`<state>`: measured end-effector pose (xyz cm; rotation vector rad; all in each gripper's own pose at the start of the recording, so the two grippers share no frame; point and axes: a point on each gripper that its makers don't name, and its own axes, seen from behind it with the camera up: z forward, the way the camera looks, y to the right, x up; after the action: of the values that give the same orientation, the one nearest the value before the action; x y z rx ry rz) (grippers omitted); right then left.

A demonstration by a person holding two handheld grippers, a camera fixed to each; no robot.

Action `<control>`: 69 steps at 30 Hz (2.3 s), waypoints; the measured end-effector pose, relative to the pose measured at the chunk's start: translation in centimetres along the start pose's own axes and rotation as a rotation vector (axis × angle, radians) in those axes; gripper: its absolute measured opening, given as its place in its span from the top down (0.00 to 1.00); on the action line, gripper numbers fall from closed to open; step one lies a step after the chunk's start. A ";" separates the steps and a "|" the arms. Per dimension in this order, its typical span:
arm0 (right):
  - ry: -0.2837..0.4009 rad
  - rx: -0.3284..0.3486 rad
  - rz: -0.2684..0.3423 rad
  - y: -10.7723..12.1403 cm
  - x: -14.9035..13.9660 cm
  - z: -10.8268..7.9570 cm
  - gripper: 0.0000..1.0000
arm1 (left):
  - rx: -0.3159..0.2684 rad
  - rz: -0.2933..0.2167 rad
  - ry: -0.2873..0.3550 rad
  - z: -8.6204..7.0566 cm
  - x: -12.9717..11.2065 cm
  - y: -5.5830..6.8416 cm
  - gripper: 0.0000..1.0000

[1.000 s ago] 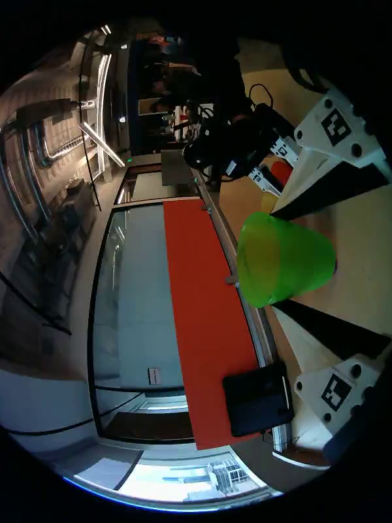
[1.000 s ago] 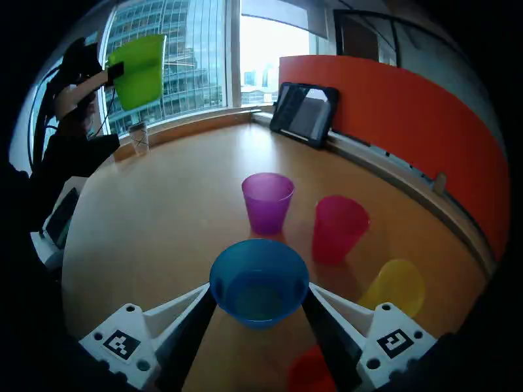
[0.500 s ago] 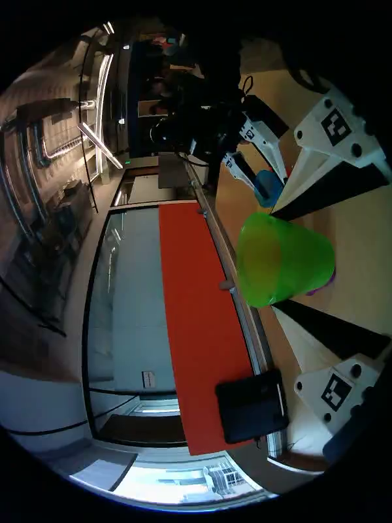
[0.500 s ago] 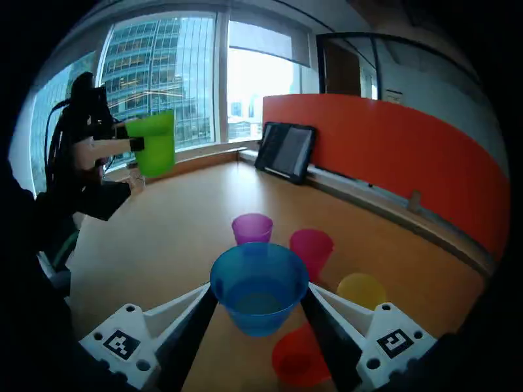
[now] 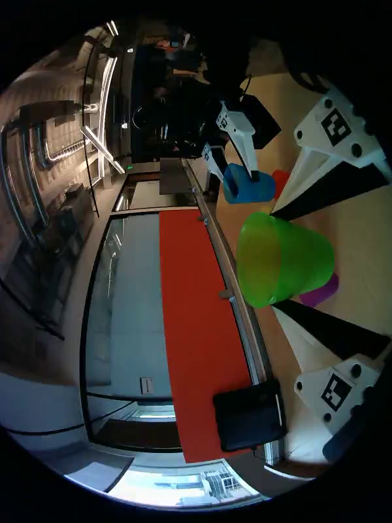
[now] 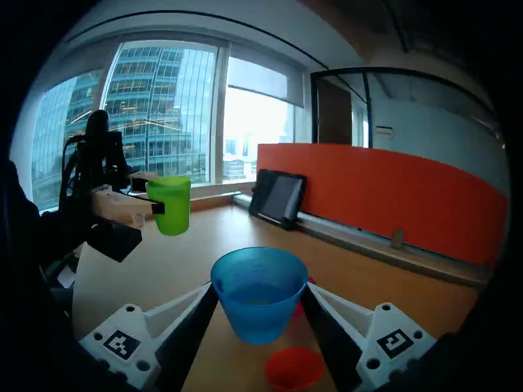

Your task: Pour water

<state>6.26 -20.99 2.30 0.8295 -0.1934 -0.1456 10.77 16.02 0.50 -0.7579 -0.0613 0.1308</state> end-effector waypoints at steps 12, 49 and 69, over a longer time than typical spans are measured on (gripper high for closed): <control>0.113 -0.020 -0.019 -0.4 4.4 -1.0 0.10 | -0.047 -0.014 0.015 0.9 0.1 1.3 0.16; 0.153 -0.012 -0.168 0.0 9.0 -2.8 0.11 | -0.161 -0.004 0.042 2.8 -0.3 6.1 0.16; 0.152 -0.050 -0.417 1.0 12.8 -3.1 0.11 | -0.214 0.003 0.047 3.3 -0.2 9.0 0.16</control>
<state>19.48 -20.69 2.40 0.8192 0.1290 -0.4751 9.35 24.74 -3.34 -0.9742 -0.0297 0.1103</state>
